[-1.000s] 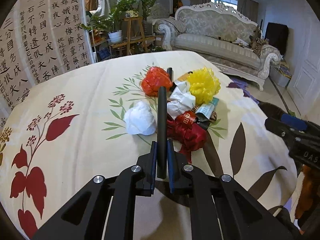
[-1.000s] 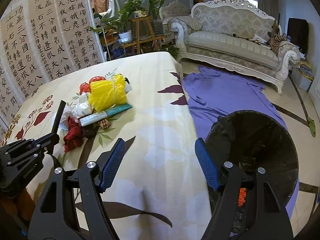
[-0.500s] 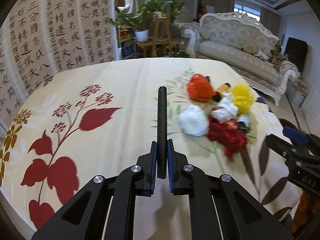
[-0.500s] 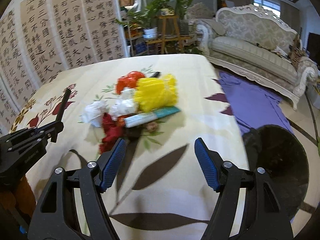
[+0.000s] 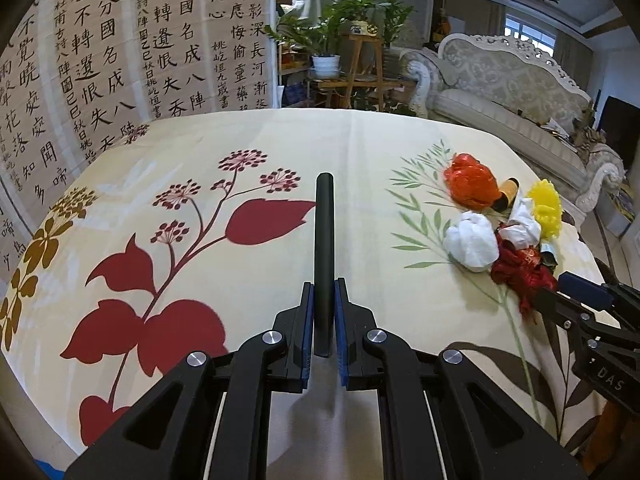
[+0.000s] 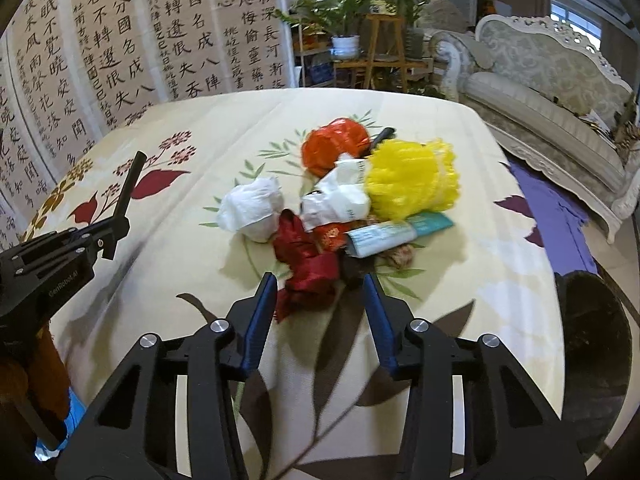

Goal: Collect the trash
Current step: 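Grasp the red plastic bag with the right tool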

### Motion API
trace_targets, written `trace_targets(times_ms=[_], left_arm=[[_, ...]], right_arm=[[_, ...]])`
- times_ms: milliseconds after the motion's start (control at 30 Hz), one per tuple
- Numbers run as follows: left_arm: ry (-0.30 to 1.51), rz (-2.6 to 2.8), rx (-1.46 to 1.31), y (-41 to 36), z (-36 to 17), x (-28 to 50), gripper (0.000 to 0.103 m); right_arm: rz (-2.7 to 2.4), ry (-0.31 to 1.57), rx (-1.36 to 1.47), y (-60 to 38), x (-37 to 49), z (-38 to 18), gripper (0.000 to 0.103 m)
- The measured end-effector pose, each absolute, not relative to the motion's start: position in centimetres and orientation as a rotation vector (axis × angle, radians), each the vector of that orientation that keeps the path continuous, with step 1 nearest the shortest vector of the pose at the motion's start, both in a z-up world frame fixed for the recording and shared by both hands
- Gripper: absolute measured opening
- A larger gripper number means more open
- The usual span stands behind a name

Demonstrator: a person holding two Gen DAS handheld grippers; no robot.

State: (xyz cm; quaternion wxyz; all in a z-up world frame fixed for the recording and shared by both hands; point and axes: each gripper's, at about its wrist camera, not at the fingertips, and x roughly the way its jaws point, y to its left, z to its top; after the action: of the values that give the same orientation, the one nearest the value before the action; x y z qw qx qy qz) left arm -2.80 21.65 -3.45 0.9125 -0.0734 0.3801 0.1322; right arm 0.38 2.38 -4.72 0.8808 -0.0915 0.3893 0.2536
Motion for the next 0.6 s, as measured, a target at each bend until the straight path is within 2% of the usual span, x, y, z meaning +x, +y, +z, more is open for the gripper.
trace_targets(times_ms=[167, 300, 600], left_arm=[[0.788, 0.267, -0.16, 21.8, -3.7, -2.9, 0.011], [0.786, 0.259, -0.163, 21.5, -3.7, -3.0, 0.011], [0.773, 0.225, -0.163, 20.1, -3.4, -3.3, 0.011]], right_arm=[[0.524, 0.829, -0.209, 3.4, 0.8, -5.4, 0.043], [0.522, 0.851, -0.23, 4.0, 0.9, -6.0, 0.025], [0.52, 0.822, -0.23, 3.0, -0.1, -5.5, 0.021]])
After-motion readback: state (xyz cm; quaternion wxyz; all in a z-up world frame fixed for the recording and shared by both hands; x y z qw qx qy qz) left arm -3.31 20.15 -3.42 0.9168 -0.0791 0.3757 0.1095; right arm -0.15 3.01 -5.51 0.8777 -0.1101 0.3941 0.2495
